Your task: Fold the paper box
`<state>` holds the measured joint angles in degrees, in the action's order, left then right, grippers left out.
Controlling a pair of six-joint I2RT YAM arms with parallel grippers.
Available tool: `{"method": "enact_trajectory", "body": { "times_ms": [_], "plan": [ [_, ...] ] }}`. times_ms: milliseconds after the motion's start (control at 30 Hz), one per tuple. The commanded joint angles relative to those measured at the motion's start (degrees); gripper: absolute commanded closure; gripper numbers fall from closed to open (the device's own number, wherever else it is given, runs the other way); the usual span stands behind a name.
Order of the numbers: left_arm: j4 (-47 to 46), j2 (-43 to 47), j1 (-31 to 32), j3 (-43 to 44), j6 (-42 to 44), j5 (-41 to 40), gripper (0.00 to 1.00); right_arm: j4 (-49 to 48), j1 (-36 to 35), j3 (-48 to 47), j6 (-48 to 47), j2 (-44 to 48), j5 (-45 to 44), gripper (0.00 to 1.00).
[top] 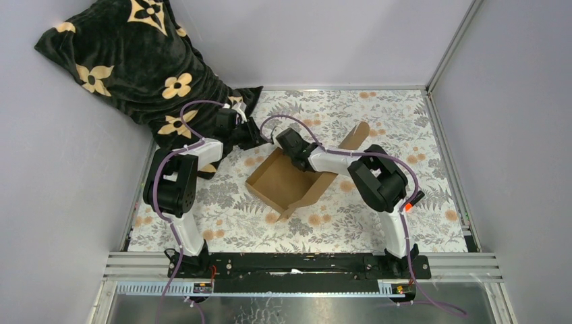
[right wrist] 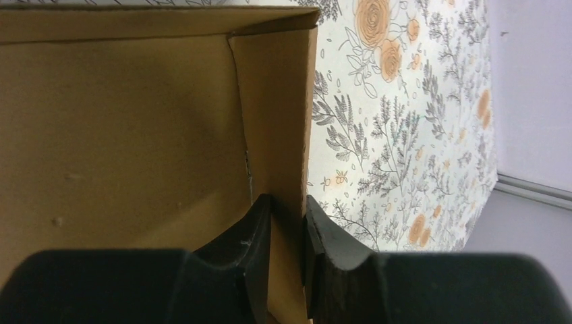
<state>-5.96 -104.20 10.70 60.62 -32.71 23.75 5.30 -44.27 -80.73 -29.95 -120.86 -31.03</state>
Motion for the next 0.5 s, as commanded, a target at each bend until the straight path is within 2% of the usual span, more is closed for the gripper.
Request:
{"method": "enact_trajectory", "body": {
  "times_ms": [0, 233, 467],
  "plan": [
    [-4.7, -0.8, -1.0, -0.5, -0.6, 2.0, 0.54, -4.3, -0.3, 6.1, -1.7, -1.8, -4.7, 0.99],
    [-6.2, -1.6, -1.6, -0.9, -0.9, 3.2, 0.54, -13.5, -2.6, 9.3, -7.0, -4.0, -11.1, 1.0],
    [-7.2, -2.3, -2.1, -1.4, -1.2, 3.8, 0.54, -16.8, -3.7, 9.0, -9.5, -6.8, -14.3, 1.0]
  ]
}}
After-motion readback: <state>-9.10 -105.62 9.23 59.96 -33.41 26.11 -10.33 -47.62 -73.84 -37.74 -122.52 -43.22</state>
